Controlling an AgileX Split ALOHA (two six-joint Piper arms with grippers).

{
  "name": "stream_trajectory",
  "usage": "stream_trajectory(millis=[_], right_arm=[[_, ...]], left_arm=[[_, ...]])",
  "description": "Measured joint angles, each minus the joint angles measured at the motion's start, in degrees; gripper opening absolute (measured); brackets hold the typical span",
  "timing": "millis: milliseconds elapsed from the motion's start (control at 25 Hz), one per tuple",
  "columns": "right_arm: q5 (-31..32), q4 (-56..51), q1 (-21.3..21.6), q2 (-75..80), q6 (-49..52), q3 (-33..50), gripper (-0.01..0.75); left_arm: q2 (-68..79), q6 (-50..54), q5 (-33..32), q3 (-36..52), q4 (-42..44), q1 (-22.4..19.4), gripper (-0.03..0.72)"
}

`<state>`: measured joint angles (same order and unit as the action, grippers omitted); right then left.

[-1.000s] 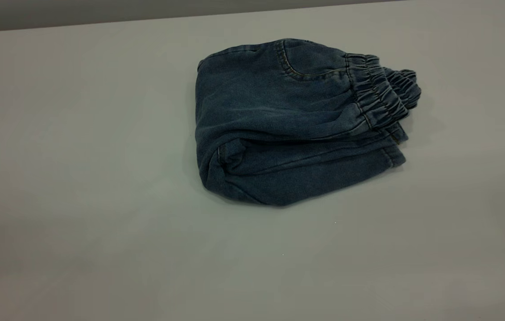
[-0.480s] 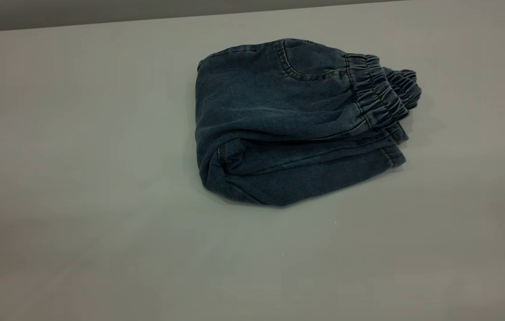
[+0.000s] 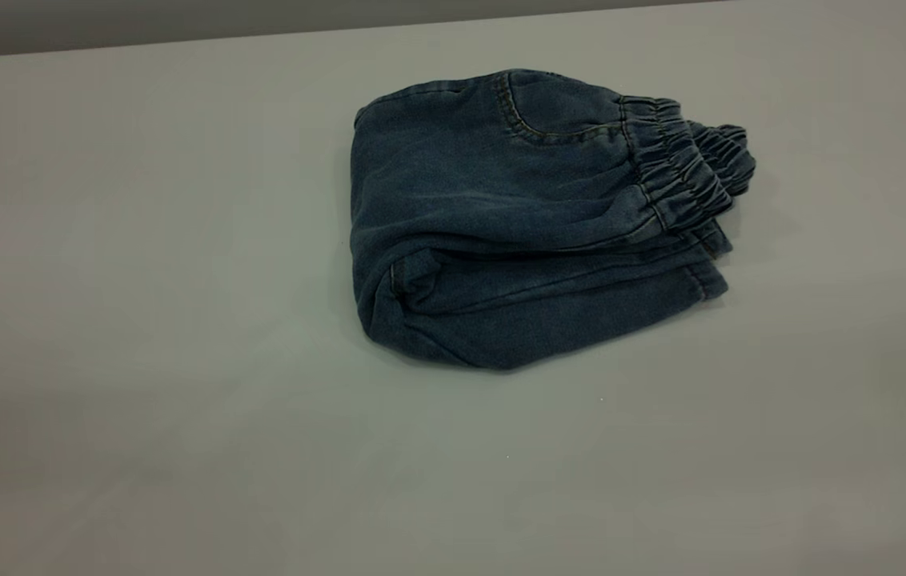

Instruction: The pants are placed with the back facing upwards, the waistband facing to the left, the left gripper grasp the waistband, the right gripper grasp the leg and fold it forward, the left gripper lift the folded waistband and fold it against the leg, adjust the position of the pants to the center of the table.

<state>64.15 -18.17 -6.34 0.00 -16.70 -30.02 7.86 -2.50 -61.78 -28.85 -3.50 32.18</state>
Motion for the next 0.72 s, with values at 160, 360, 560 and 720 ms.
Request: stream_trajectory(millis=[160,360,560,720], right_arm=[[0.00,0.00,0.00,0.00,0.00,0.00,0.425],[0.00,-0.06,0.05,0.00,0.00,0.00,0.425],[0.00,-0.12,1.88,0.00,0.00,0.00,0.425],[0.00,-0.43,1.88,0.00,0.00,0.00,0.425]], left_arm=[[0.00,0.00,-0.06,0.00,0.00,-5.21,0.464],[0.00,0.00,-0.06,0.00,-0.05,-18.18,0.464],[-1.21,0.00,-0.06,0.00,-0.05,-30.86,0.464],[-5.48,0.00,-0.12,-0.02,-0.10,-36.26,0.464]])
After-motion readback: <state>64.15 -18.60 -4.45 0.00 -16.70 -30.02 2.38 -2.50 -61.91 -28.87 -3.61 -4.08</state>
